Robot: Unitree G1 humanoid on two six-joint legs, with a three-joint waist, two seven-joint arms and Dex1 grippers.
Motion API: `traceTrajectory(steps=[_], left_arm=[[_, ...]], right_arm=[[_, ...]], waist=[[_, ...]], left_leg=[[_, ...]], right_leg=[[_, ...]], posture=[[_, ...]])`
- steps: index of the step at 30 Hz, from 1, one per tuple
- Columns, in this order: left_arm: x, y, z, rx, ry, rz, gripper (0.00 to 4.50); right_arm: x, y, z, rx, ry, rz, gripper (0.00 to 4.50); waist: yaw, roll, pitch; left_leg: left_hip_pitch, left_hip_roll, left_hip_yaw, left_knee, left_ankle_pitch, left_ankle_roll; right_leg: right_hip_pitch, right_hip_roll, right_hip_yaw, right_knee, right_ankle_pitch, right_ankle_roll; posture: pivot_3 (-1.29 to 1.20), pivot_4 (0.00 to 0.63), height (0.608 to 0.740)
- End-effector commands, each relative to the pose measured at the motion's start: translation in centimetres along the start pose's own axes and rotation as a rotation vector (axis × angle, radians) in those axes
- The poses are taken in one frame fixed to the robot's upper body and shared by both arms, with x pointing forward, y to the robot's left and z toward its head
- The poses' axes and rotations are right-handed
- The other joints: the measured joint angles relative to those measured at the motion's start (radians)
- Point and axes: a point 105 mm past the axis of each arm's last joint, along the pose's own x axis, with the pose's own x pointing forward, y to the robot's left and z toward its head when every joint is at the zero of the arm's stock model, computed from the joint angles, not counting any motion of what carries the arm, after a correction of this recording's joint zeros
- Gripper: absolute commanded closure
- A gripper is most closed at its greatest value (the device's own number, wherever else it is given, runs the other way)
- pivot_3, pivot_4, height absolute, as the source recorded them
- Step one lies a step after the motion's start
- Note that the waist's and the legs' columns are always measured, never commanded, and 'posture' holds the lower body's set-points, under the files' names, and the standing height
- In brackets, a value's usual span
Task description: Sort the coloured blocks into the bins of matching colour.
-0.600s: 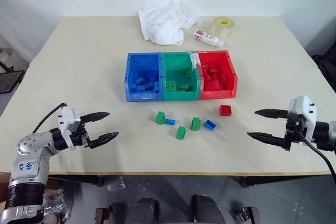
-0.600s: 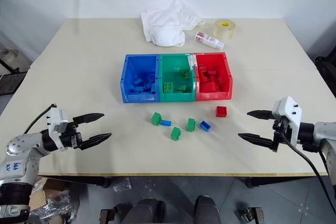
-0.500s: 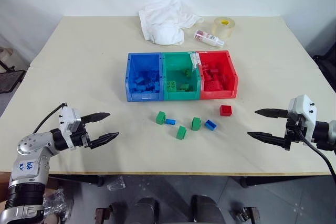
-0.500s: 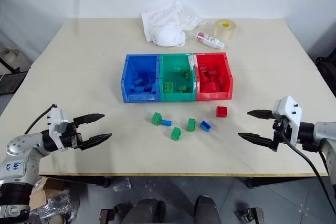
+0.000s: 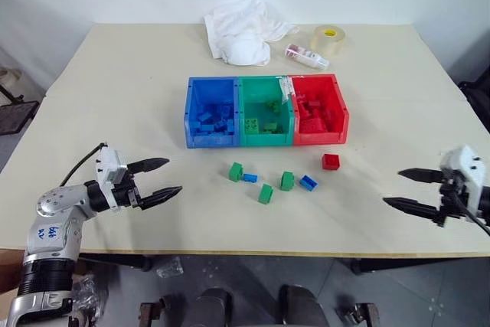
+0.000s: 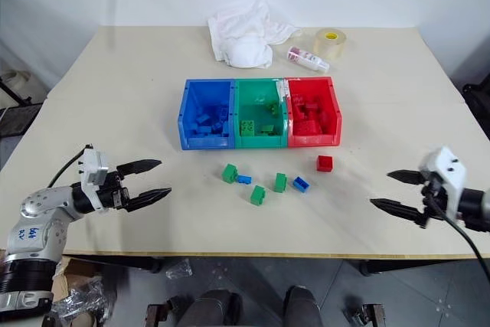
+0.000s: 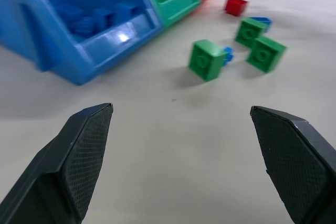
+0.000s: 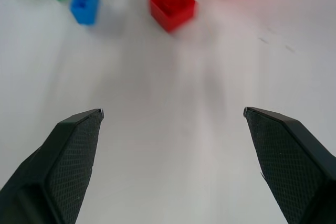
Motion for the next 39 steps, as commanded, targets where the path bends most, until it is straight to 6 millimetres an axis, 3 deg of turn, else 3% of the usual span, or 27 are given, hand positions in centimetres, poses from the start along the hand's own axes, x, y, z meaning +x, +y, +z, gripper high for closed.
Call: traceTrajectory(steps=[1,5,8,12,18,23,33,36,39], left_arm=[[-0.4,-0.3,0.3,0.012,-0.019,-0.029,0.04],[-0.6,-0.6,0.2,0.01,-0.023,-0.035,0.04],[-0.6,-0.7,0.1,0.013,-0.027,-0.034,0.04],[-0.7,-1.1,-0.3,0.021,-0.011,-0.035,0.04],[-1.2,-1.2,-0.3,0.033,-0.017,-0.004,0.04],[-1.6,-1.5,-0.4,0.035,-0.017,0.032,0.04],[-1.5,-2.3,-0.8,0.027,-0.024,0.071,0.04],[-1.3,-2.3,-0.8,0.028,-0.026,0.068,0.0],[-1.0,-2.2,-0.7,0.034,-0.034,0.064,0.0]], right_arm=[[-2.1,-0.3,0.9,-0.028,-0.005,-0.044,0.0],[-3.1,0.2,0.9,-0.029,0.014,-0.04,0.0],[-2.2,0.2,1.6,-0.065,0.013,-0.017,0.0],[0.1,0.1,3.1,-0.114,-0.003,0.038,0.0],[5.9,-0.7,4.6,-0.132,-0.076,0.105,0.0],[9.7,-0.8,4.6,-0.123,-0.086,0.141,0.0],[13.9,-0.3,4.8,-0.094,-0.146,0.188,0.0],[14.7,-0.4,5.0,-0.038,-0.18,0.167,0.58],[15.3,0.0,4.7,-0.032,-0.167,0.165,1.62]], waist=[[0.002,0.0,0.0],[0.003,0.0,0.0],[0.0,0.0,0.0],[-0.008,0.0,0.0],[-0.015,0.0,0.001],[-0.013,0.001,0.002],[-0.016,0.001,0.002],[-0.018,0.001,0.002],[-0.016,0.001,0.002]], left_leg=[[0.0,0.0,0.0,0.0,0.0,0.0],[0.0,0.001,0.0,0.0,0.0,0.0],[0.001,0.001,0.0,0.0,0.0,0.0],[0.002,0.002,0.0,0.0,0.0,-0.001],[0.002,0.002,-0.001,0.0,-0.001,-0.001],[0.001,0.002,-0.002,0.0,-0.001,-0.001],[0.001,0.002,-0.003,0.001,-0.001,-0.001],[0.001,0.002,-0.003,0.001,-0.001,-0.001],[0.001,0.002,-0.003,0.001,-0.001,-0.001]], right_leg=[[0.001,0.0,-0.001,0.0,0.0,0.0],[0.001,0.0,-0.002,-0.001,0.0,0.0],[0.002,0.0,-0.002,-0.002,0.0,0.0],[0.002,0.0,-0.002,-0.004,0.0,0.0],[0.003,0.0,-0.003,-0.005,0.0,0.0],[0.002,0.0,-0.004,-0.001,0.0,0.0],[0.003,0.0,-0.005,0.0,0.0,0.0],[0.003,0.0,-0.005,0.0,0.0,0.0],[0.003,0.0,-0.006,0.0,0.0,0.0]], posture=[[0.0,0.15,0.74],[0.0,0.15,0.74],[0.0,0.15,0.74],[0.0,0.15,0.74],[0.0,0.15,0.74],[0.0,0.15,0.74],[0.0,0.15,0.74],[0.0,0.15,0.74],[0.0,0.15,0.74]])
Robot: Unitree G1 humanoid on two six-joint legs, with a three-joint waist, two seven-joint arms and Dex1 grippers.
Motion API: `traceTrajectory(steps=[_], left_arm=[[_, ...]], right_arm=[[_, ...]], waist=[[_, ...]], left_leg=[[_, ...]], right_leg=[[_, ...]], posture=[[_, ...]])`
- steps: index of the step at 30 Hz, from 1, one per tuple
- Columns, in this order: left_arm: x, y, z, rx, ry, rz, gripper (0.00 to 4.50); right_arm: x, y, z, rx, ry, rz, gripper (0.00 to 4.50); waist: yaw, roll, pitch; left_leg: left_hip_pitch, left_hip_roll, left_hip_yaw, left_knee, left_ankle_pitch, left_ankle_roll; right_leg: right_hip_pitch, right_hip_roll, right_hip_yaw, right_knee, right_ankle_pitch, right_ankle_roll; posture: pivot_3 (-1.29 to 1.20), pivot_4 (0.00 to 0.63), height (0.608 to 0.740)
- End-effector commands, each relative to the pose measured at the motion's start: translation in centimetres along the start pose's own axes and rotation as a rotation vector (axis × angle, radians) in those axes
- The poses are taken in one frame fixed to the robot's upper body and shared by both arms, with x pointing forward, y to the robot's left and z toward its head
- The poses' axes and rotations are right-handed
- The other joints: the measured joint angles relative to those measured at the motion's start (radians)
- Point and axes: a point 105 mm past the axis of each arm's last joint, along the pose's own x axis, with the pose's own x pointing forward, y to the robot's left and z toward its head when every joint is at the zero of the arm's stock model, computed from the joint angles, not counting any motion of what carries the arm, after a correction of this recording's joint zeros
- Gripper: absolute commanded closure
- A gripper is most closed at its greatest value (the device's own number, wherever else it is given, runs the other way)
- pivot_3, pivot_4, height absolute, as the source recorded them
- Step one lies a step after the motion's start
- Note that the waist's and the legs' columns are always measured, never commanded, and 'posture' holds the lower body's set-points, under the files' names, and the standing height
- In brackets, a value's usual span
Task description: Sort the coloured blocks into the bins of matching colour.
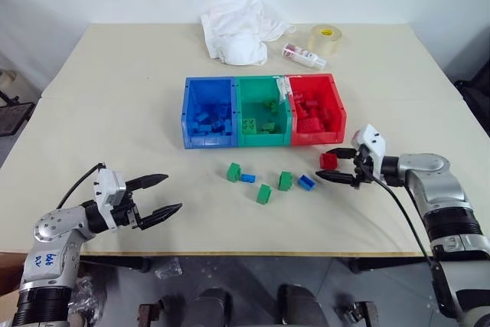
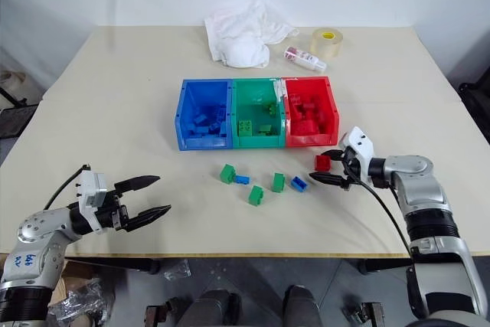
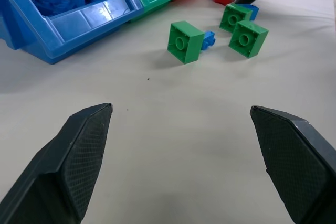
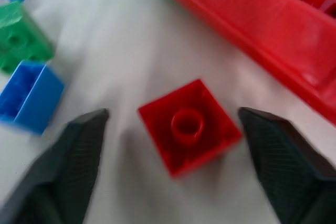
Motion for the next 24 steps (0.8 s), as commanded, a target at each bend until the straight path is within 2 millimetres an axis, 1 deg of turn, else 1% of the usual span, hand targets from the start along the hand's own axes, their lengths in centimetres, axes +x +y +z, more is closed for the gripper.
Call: traceTrajectory(steps=[1,3,4,6,9,10,12,13,14,15,17,20,21,23,24], left_arm=[[0.2,0.1,1.0,0.036,-0.033,-0.004,0.0],[0.3,0.2,1.0,0.038,-0.034,-0.008,0.0],[0.3,0.2,1.1,0.039,-0.035,-0.009,0.0],[0.4,0.3,1.1,0.04,-0.036,-0.013,0.0],[0.5,0.4,1.2,0.041,-0.036,-0.019,0.0],[0.6,0.5,1.2,0.041,-0.036,-0.022,0.0],[0.8,0.6,1.3,0.042,-0.038,-0.027,0.0],[0.8,0.7,1.3,0.043,-0.038,-0.029,0.0],[1.0,0.7,1.3,0.044,-0.039,-0.034,0.0],[1.1,0.8,1.3,0.045,-0.041,-0.039,0.0],[1.5,0.9,1.4,0.047,-0.044,-0.046,0.0],[1.9,1.1,1.4,0.054,-0.046,-0.057,0.0],[2.1,1.2,1.4,0.06,-0.048,-0.064,0.0],[2.5,1.4,1.5,0.069,-0.051,-0.071,0.0],[2.7,1.4,1.7,0.074,-0.055,-0.074,0.0]], right_arm=[[-0.2,-0.3,0.6,-0.004,-0.027,-0.034,1.97],[-0.6,-0.4,0.8,-0.009,-0.038,-0.049,2.54],[-0.7,-0.4,0.9,-0.013,-0.041,-0.054,2.55],[-1.6,-0.3,1.6,-0.037,-0.063,-0.072,2.55],[-3.2,0.4,3.2,-0.099,-0.093,-0.096,2.55],[-3.6,0.6,4.1,-0.127,-0.101,-0.101,2.55],[-4.2,0.9,6.7,-0.169,-0.145,-0.124,2.55],[-4.3,0.9,7.6,-0.178,-0.161,-0.135,2.55],[-4.4,0.4,8.8,-0.18,-0.182,-0.158,2.55],[-4.3,-0.2,9.9,-0.198,-0.204,-0.177,2.55],[-3.7,-1.3,11.2,-0.218,-0.213,-0.204,2.55],[-2.3,-2.8,12.1,-0.239,-0.208,-0.211,2.55],[-1.5,-3.3,12.3,-0.238,-0.197,-0.215,2.55],[-0.2,-4.3,12.6,-0.24,-0.185,-0.23,1.81],[0.5,-4.6,12.8,-0.239,-0.185,-0.233,1.56]], waist=[[0.0,0.0,0.0],[0.001,0.0,0.0],[0.001,0.0,0.0],[0.002,0.0,0.0],[0.002,0.0,0.0],[0.002,0.0,0.0],[0.002,0.001,0.0],[0.001,0.001,0.0],[-0.003,0.001,0.001],[-0.004,0.001,0.001],[-0.007,0.001,0.001],[-0.009,0.001,0.001],[-0.009,0.001,0.001],[-0.014,0.0,0.001],[-0.016,0.0,0.001]], left_leg=[[0.0,0.0,0.0,0.0,0.0,0.0],[0.0,0.0,0.0,0.0,0.0,0.0],[0.0,0.0,0.0,0.0,0.0,0.0],[0.0,0.0,0.0,0.0,0.0,0.0],[0.0,-0.001,0.0,0.0,0.0,0.0],[0.0,-0.001,0.0,0.0,0.0,0.0],[0.0,-0.001,0.0,0.0,0.0,0.0],[0.0,-0.001,0.0,0.0,0.0,0.0],[0.0,0.0,0.001,0.001,0.0,0.0],[0.0,0.001,0.001,0.001,0.0,-0.001],[0.0,0.001,0.002,0.001,0.0,-0.001],[0.0,0.001,0.001,0.0,0.0,-0.001],[0.0,0.001,0.001,-0.001,0.0,-0.001],[0.0,-0.001,0.001,-0.001,-0.001,-0.001],[0.0,-0.001,0.001,-0.001,0.0,0.0]], right_leg=[[0.0,0.0,0.0,0.0,0.0,0.0],[0.0,0.0,0.0,0.0,0.0,0.0],[0.0,0.0,0.0,0.0,0.0,0.0],[0.0,0.0,0.0,0.0,0.0,0.0],[0.0,0.0,0.0,0.0,0.0,0.0],[0.0,0.0,0.0,0.0,0.0,0.0],[0.0,0.0,0.0,0.0,0.0,0.0],[0.0,0.0,0.0,0.0,0.0,0.0],[0.0,0.0,0.0,0.0,0.0,0.0],[0.0,0.001,0.0,0.0,0.0,0.0],[0.0,0.001,0.001,0.0,0.0,0.0],[-0.001,0.001,0.0,0.001,0.0,0.0],[-0.002,0.001,0.0,0.001,0.0,0.0],[-0.002,0.0,0.0,0.002,0.0,0.0],[-0.002,0.0,0.0,0.002,0.0,0.0]], posture=[[0.0,0.15,0.74],[0.0,0.15,0.74],[0.0,0.15,0.74],[0.0,0.15,0.74],[0.0,0.15,0.74],[0.0,0.15,0.74],[0.0,0.15,0.74],[0.0,0.15,0.74],[0.0,0.15,0.74],[0.0,0.15,0.74],[0.0,0.15,0.74],[0.0,0.15,0.74],[0.0,0.15,0.74],[0.0,0.15,0.74],[0.0,0.15,0.74]])
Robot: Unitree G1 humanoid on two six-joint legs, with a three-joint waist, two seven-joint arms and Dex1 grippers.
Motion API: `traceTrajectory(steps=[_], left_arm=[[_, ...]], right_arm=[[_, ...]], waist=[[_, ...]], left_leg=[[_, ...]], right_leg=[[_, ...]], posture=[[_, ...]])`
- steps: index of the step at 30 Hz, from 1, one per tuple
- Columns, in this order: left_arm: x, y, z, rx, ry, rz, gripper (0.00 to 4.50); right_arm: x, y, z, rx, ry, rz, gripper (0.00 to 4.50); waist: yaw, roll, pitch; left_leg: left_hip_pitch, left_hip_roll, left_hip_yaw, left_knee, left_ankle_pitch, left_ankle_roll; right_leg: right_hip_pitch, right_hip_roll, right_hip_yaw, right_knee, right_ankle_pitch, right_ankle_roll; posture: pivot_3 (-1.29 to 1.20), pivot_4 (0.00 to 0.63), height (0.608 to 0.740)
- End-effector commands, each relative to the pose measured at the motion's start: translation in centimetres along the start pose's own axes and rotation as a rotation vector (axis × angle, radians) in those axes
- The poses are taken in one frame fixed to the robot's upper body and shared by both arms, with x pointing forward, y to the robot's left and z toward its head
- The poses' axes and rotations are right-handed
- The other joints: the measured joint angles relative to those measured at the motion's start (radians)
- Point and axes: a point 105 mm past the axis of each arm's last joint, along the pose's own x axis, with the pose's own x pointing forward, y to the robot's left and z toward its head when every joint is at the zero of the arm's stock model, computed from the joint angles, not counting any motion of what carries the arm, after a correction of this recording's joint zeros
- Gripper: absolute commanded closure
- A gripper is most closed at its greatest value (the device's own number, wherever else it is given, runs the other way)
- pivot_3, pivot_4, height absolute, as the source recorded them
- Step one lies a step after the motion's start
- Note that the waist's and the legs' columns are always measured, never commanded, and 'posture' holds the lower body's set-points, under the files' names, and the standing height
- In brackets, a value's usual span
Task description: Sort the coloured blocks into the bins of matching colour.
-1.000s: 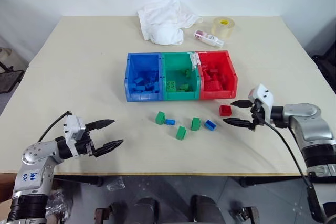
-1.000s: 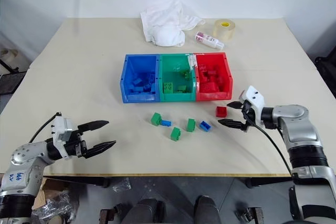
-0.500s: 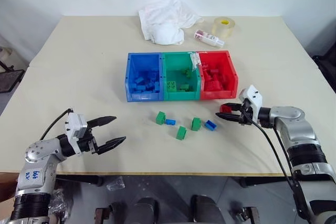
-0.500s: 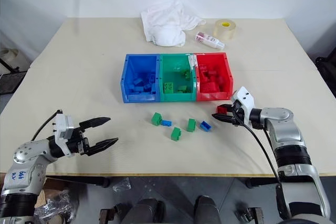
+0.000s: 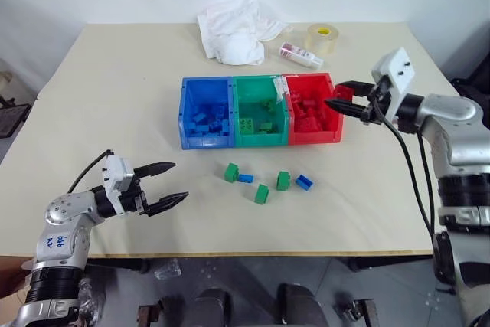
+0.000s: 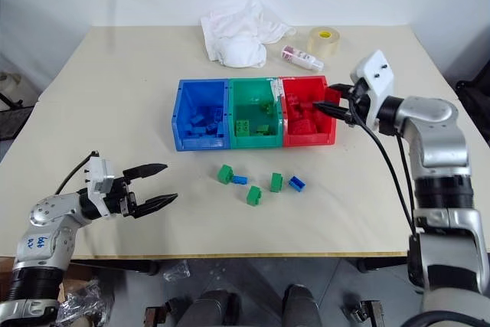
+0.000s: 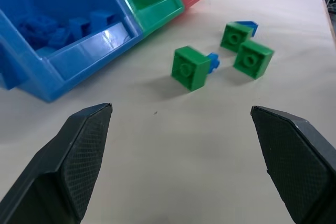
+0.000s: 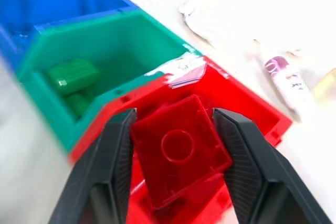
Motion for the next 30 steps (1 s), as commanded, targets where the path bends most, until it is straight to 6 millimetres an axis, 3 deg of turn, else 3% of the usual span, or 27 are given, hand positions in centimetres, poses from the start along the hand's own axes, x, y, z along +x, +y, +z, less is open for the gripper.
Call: traceTrajectory(steps=[1,5,9,13,17,26,30], left_arm=[[0.7,0.1,0.8,0.045,-0.027,-0.022,0.0],[1.1,0.1,1.0,0.056,-0.035,-0.032,0.0],[1.4,-0.2,1.4,0.063,-0.047,-0.048,0.0],[1.6,-0.2,1.5,0.059,-0.054,-0.058,0.0],[1.5,-0.2,1.2,0.047,-0.049,-0.061,0.0],[0.4,0.4,0.7,0.031,-0.028,-0.036,0.0],[0.0,0.5,0.5,0.03,-0.02,-0.034,0.0]], right_arm=[[1.4,-1.0,0.3,-0.037,-0.006,-0.028,1.23],[2.6,-1.2,0.4,-0.053,-0.01,-0.024,0.01],[2.8,-0.9,0.8,-0.076,-0.021,0.017,0.01],[1.7,-0.1,0.6,-0.096,-0.034,0.082,0.01],[-1.6,1.6,-0.7,-0.076,-0.019,0.166,0.01],[-14.6,5.0,-6.3,-0.003,0.276,0.17,0.01],[-17.4,5.7,-7.0,0.018,0.362,0.153,0.01]], waist=[[-0.006,0.0,0.0],[-0.014,0.0,0.0],[-0.02,0.0,0.0],[-0.02,0.0,0.0],[-0.006,0.0,0.0],[0.019,0.0,0.0],[0.016,0.0,0.001]], left_leg=[[0.0,0.0,-0.001,0.0,0.0,0.0],[-0.001,-0.001,-0.002,-0.001,0.0,0.0],[-0.001,0.0,-0.001,-0.002,0.0,0.0],[-0.002,0.0,0.0,-0.001,0.0,0.0],[-0.003,0.0,-0.002,0.001,0.0,0.0],[-0.011,-0.001,-0.001,0.007,0.0,0.0],[-0.01,0.001,0.002,0.006,0.0,0.0]], right_leg=[[0.0,0.0,0.0,0.0,0.0,0.0],[-0.002,0.0,0.0,0.004,0.0,0.0],[-0.005,0.0,0.0,0.007,0.0,-0.001],[-0.006,0.0,0.0,0.008,0.0,-0.001],[-0.006,0.0,-0.001,0.008,0.0,-0.001],[-0.009,-0.001,-0.002,0.006,0.0,-0.001],[-0.008,0.0,-0.002,0.006,0.0,0.0]], posture=[[0.0,0.15,0.74],[0.0,0.15,0.74],[0.0,0.15,0.74],[0.0,0.15,0.74],[0.0,0.15,0.74],[0.0,0.15,0.74],[0.0,0.15,0.74]])
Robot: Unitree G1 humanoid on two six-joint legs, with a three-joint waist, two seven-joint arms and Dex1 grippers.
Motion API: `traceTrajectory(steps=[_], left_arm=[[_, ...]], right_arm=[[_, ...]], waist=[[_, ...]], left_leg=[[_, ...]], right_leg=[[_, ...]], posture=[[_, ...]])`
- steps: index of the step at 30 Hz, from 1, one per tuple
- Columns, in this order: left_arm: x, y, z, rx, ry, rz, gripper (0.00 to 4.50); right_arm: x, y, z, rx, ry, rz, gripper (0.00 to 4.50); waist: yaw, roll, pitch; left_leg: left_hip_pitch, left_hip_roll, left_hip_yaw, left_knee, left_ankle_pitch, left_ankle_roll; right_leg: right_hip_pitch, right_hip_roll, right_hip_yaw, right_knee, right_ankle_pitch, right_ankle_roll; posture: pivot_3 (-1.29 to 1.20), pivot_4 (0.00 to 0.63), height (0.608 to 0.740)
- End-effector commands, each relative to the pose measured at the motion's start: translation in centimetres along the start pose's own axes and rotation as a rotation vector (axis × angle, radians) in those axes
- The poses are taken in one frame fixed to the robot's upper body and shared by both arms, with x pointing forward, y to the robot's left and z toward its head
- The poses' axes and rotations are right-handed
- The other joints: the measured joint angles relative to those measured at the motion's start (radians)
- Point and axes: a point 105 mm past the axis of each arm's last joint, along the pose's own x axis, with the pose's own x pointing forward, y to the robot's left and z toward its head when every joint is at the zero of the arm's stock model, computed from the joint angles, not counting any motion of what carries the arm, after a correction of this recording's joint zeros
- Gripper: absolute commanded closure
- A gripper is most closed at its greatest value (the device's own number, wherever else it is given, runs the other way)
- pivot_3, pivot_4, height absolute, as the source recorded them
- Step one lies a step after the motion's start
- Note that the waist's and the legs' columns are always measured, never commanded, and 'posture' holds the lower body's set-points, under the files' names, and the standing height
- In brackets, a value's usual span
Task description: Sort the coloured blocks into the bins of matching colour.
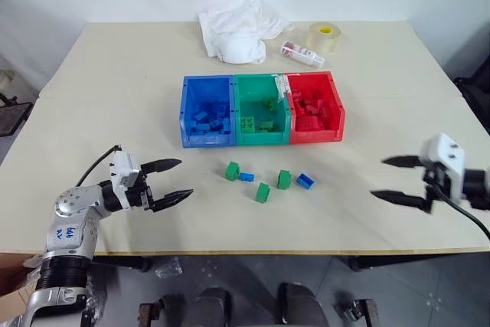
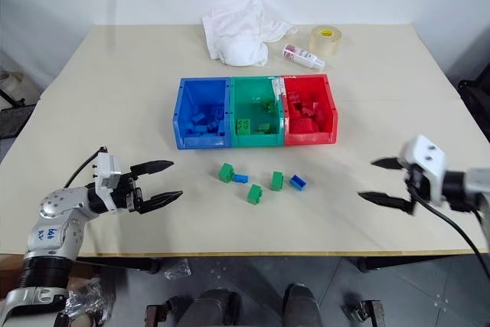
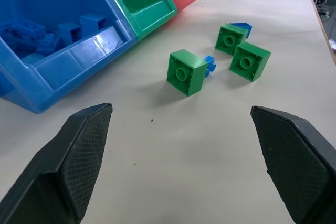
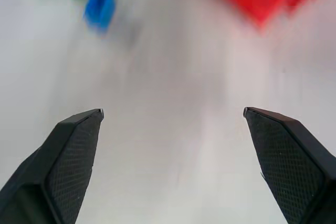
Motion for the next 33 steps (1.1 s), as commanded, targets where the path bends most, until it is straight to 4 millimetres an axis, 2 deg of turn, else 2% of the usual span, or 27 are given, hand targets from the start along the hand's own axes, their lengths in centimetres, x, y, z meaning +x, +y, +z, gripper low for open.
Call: traceTrajectory(steps=[1,4,7,12,19,22,28,31,32,33], left_arm=[[-0.7,0.3,0.5,0.028,0.001,0.004,0.0],[-0.7,0.4,0.5,0.03,0.004,0.004,0.0],[-0.7,0.5,0.7,0.038,0.002,0.007,0.0],[-0.6,-0.2,0.9,0.05,-0.014,-0.004,0.0],[-0.3,-1.1,1.1,0.057,-0.027,-0.02,0.0],[-0.4,-1.2,1.3,0.062,-0.028,-0.012,0.0],[-1.1,-1.5,1.4,0.065,-0.022,0.017,0.0],[-1.3,-1.7,1.3,0.062,-0.019,0.026,0.0],[-1.3,-1.7,1.4,0.063,-0.02,0.03,0.0],[-1.3,-1.7,1.4,0.063,-0.021,0.034,0.0]], right_arm=[[-1.8,0.3,1.2,-0.047,-0.001,-0.018,0.01],[-1.7,0.4,1.6,-0.053,0.0,-0.014,0.01],[-0.1,0.7,2.6,-0.07,-0.021,0.022,0.01],[6.0,2.6,4.9,-0.057,-0.11,0.143,0.01],[11.8,3.3,6.0,-0.023,-0.161,0.214,0.01],[12.9,3.2,6.1,-0.025,-0.166,0.22,0.65],[12.9,3.2,6.4,-0.042,-0.175,0.21,2.75],[12.4,3.0,7.2,-0.063,-0.207,0.188,3.84],[12.2,3.0,7.9,-0.075,-0.226,0.183,4.05],[11.9,2.8,8.8,-0.087,-0.252,0.176,4.04]], waist=[[-0.002,0.0,0.0],[0.0,0.0,0.0],[0.001,0.0,0.0],[-0.001,-0.001,0.0],[0.001,-0.001,0.0],[0.003,-0.001,0.0],[-0.002,-0.001,0.0],[-0.002,-0.001,0.0],[-0.002,-0.001,0.0],[-0.002,-0.001,0.0]], left_leg=[[0.0,0.0,0.001,0.0,0.0,0.0],[0.0,0.001,0.001,0.0,0.0,0.0],[0.0,0.0,0.001,0.0,0.0,0.0],[0.0,0.001,-0.001,0.0,0.0,0.0],[-0.001,-0.001,-0.003,0.001,0.0,0.0],[-0.001,-0.001,-0.005,0.0,0.0,0.0],[-0.001,-0.002,-0.005,0.0,0.0,0.0],[-0.001,-0.001,-0.005,0.0,0.0,0.0],[-0.001,-0.001,-0.005,0.0,0.0,0.0],[-0.001,-0.001,-0.005,0.0,0.0,0.0]], right_leg=[[0.0,0.0,0.001,0.0,0.0,0.0],[0.0,0.0,0.001,0.0,0.0,0.0],[0.0,0.0,0.001,0.0,0.0,0.0],[-0.001,0.0,0.0,0.0,0.0,0.0],[-0.001,0.0,0.0,0.0,0.0,0.0],[-0.001,0.0,0.0,0.001,0.0,0.0],[-0.002,0.0,-0.001,0.001,0.0,0.0],[-0.002,0.0,-0.001,0.001,0.0,0.0],[-0.002,0.0,0.0,0.001,0.0,0.0],[-0.002,0.0,0.0,0.001,0.0,0.0]], posture=[[0.0,0.15,0.74],[0.0,0.15,0.74],[0.0,0.15,0.74],[0.0,0.15,0.74],[0.0,0.15,0.74],[0.0,0.15,0.74],[0.0,0.15,0.74],[0.0,0.15,0.74],[0.0,0.15,0.74],[0.0,0.15,0.74]])
